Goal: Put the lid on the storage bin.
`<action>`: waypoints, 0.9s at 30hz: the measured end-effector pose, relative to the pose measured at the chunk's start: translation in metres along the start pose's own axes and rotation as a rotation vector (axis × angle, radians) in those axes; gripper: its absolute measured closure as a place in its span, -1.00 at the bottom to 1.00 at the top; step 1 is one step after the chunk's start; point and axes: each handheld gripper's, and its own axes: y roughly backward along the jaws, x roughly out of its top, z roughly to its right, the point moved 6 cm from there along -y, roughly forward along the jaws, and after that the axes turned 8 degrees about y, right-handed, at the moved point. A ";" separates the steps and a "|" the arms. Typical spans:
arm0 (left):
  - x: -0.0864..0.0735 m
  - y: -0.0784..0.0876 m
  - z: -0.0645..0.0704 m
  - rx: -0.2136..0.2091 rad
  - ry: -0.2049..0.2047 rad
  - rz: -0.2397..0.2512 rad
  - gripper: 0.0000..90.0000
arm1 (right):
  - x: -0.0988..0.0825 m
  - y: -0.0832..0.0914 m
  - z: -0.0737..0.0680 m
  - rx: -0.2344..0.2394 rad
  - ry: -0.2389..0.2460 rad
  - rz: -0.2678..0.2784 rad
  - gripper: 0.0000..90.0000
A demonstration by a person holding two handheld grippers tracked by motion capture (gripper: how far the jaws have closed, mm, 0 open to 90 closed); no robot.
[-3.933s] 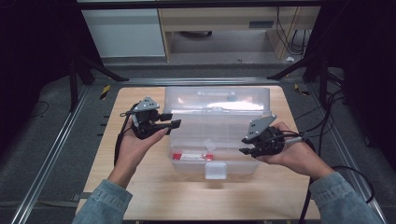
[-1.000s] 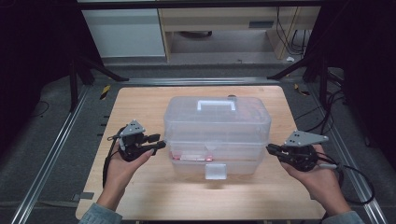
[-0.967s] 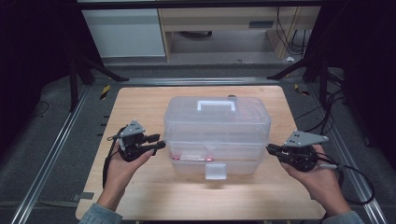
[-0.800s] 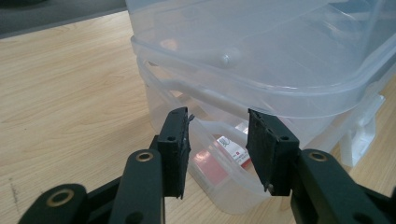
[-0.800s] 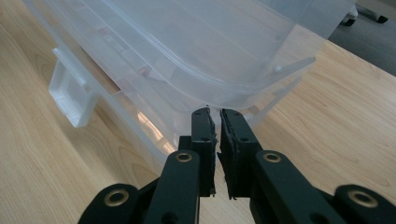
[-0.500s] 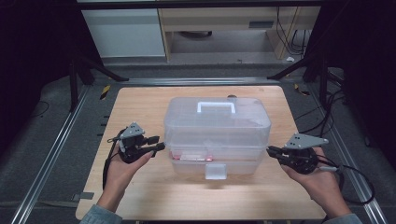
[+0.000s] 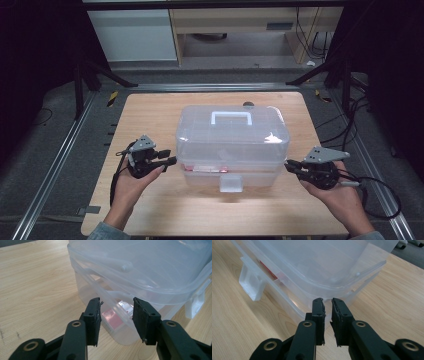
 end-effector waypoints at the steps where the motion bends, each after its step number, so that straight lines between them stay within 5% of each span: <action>1: -0.001 0.000 0.000 0.003 0.001 0.000 0.28 | 0.000 0.000 0.000 0.000 0.000 0.000 0.78; 8: -0.004 0.004 -0.007 0.000 0.045 0.028 0.22 | -0.006 -0.002 -0.003 0.003 0.007 -0.022 0.75; 12: -0.006 0.006 -0.008 0.051 -0.006 0.009 0.18 | -0.010 -0.002 -0.005 0.008 -0.001 -0.019 0.72; 27: -0.011 0.005 -0.023 0.090 0.002 -0.011 -0.05 | -0.020 -0.002 0.001 -0.021 -0.024 -0.043 0.39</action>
